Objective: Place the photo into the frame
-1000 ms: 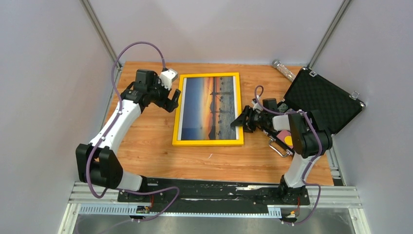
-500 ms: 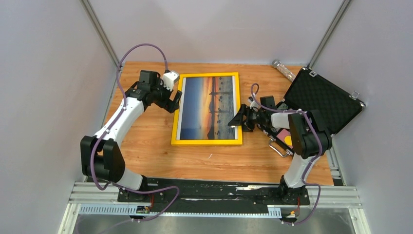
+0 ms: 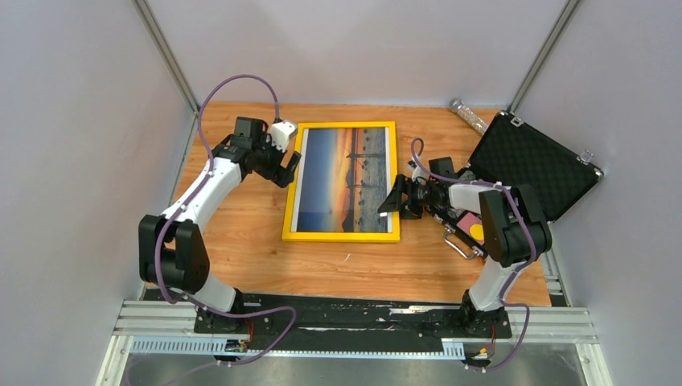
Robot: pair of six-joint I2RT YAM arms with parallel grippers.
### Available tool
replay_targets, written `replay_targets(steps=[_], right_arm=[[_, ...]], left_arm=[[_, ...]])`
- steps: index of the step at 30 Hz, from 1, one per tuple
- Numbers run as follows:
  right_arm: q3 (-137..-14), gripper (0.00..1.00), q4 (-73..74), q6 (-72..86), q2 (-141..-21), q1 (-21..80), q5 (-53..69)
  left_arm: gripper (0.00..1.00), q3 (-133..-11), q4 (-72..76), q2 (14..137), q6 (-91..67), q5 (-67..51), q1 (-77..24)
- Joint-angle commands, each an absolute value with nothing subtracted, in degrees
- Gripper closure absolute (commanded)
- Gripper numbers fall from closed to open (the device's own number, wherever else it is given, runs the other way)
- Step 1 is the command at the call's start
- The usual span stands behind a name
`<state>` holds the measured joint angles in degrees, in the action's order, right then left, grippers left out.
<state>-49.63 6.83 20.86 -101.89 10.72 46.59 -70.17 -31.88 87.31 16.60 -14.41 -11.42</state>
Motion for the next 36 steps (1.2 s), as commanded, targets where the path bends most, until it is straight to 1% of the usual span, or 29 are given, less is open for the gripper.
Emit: replay_targets(steps=[1, 18, 29, 33, 36], right_arm=[[-49.81, 0.23, 13.70, 15.93, -101.73, 10.63, 42.99], [-51.44, 0.23, 20.02, 11.69, -100.74, 10.60, 43.26], [-54.22, 0.23, 27.52, 7.66, -100.34, 10.68, 42.36], [-54.78, 0.23, 29.53, 6.05, -100.76, 11.34, 43.03], [-54.96, 0.23, 30.04, 5.17, -100.91, 13.21, 44.37]], left_arm=[[0.00, -71.46, -29.78, 88.49, 17.51, -13.64, -10.99], [0.00, -72.95, -30.45, 92.62, 17.75, -12.76, -10.99], [0.00, -73.72, -30.66, 93.51, 17.86, -11.95, -10.99], [0.00, -74.13, -30.67, 93.82, 17.31, -10.66, -10.98], [0.00, -75.56, -30.99, 95.79, 15.98, -7.18, -10.99]])
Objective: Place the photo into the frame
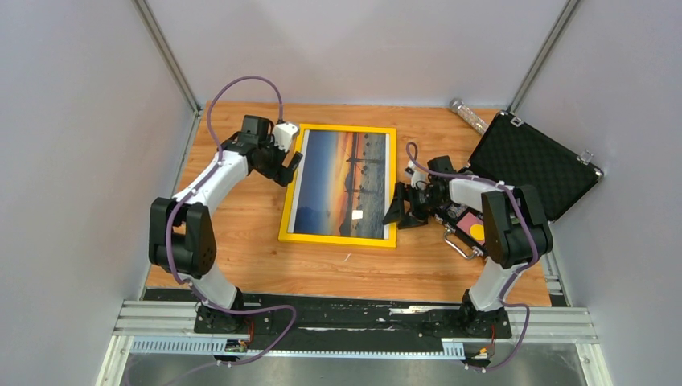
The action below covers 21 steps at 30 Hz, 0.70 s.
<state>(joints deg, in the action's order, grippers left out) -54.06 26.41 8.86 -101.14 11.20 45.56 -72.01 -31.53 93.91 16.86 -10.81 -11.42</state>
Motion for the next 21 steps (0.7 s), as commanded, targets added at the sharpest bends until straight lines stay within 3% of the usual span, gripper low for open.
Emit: replay_targets(steps=[1, 13, 21], right_arm=[[-55.20, 0.23, 30.21, 4.92, -101.16, 14.30, 44.98], [-59.75, 0.25, 28.94, 3.44, -105.11, 27.55, 51.46], [-70.05, 0.25, 21.03, 6.65, -112.99, 38.81, 54.52]], left_arm=[[0.00, -76.74, -31.28, 96.50, 14.96, -5.24, -10.99], [0.00, -95.46, -43.29, 118.62, 4.98, -2.31, -10.77], [0.00, -95.84, -43.72, 114.62, 1.11, -0.72, -6.91]])
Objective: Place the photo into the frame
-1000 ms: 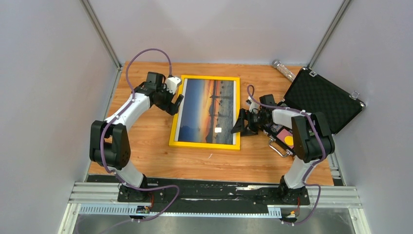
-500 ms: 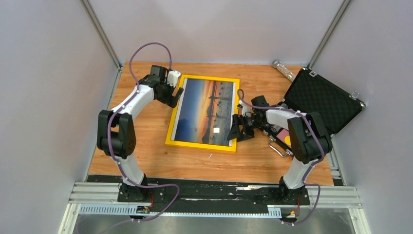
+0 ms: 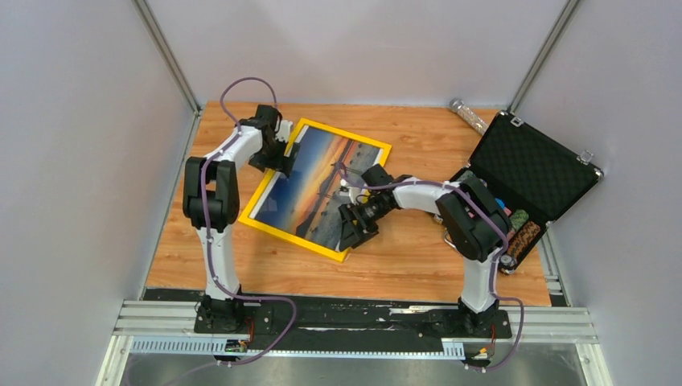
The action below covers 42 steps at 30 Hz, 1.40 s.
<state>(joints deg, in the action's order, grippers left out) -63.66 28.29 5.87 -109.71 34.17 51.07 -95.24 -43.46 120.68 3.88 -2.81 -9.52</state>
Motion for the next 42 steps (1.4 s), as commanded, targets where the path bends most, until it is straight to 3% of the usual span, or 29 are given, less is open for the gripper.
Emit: replay_targets(steps=[1, 7, 15, 25, 42], right_arm=[[-72.05, 0.25, 20.47, 6.90, -113.95, 39.90, 54.59], [-82.27, 0.25, 20.94, 7.12, -115.13, 41.80, 50.65], [-91.93, 0.24, 23.53, 6.24, -114.18, 30.55, 37.05], [-107.50, 0.24, 24.95, 2.03, -125.95, 20.12, 29.24], [-120.02, 0.25, 31.65, 0.26, -139.14, 15.46, 27.31]], left_arm=[[0.00, -95.03, -42.68, 113.51, 1.88, -0.45, -6.34], [0.00, -86.27, -39.55, 103.68, 5.01, 2.82, -2.44], [0.00, -72.09, -39.20, 88.48, 13.83, 2.96, -0.18], [0.00, -56.81, -42.24, 72.01, 30.03, -2.70, -0.18], [0.00, -40.99, -31.41, 73.08, 34.97, 4.61, -7.48]])
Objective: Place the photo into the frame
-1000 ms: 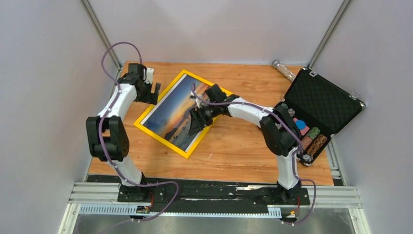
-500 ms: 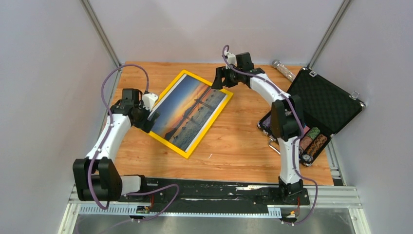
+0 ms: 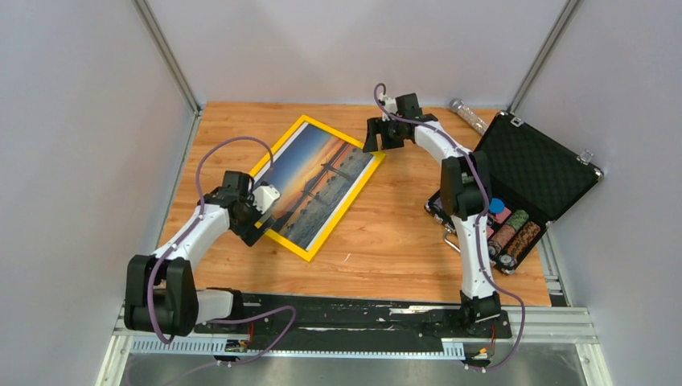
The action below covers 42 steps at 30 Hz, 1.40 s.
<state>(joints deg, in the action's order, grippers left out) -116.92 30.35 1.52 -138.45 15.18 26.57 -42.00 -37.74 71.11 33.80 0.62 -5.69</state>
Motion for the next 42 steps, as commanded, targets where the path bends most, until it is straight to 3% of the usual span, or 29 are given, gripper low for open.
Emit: replay_targets(steps=[1, 13, 26, 31, 42], right_arm=[[-119.80, 0.25, 32.05, 0.29, -139.21, 15.46, 27.90], [-105.28, 0.34, 32.68, -2.90, -131.77, 15.59, 36.66], [-72.27, 0.40, 32.82, -6.97, -108.46, 16.11, 41.63], [-65.28, 0.40, 35.12, -10.93, -102.26, 16.42, 42.44], [-61.56, 0.25, 34.46, -9.62, -86.39, 16.17, 31.93]], left_arm=[[0.00, -40.89, -29.93, 73.63, 34.63, 5.25, -7.74], [0.00, -44.24, -20.75, 86.06, 32.39, 12.43, -9.14], [0.00, -53.21, -17.89, 93.70, 31.40, 12.11, -9.58], [0.00, -62.06, -19.31, 101.38, 24.67, 12.14, -9.58], [0.00, -79.54, -23.71, 112.21, 17.13, 22.49, -9.33]])
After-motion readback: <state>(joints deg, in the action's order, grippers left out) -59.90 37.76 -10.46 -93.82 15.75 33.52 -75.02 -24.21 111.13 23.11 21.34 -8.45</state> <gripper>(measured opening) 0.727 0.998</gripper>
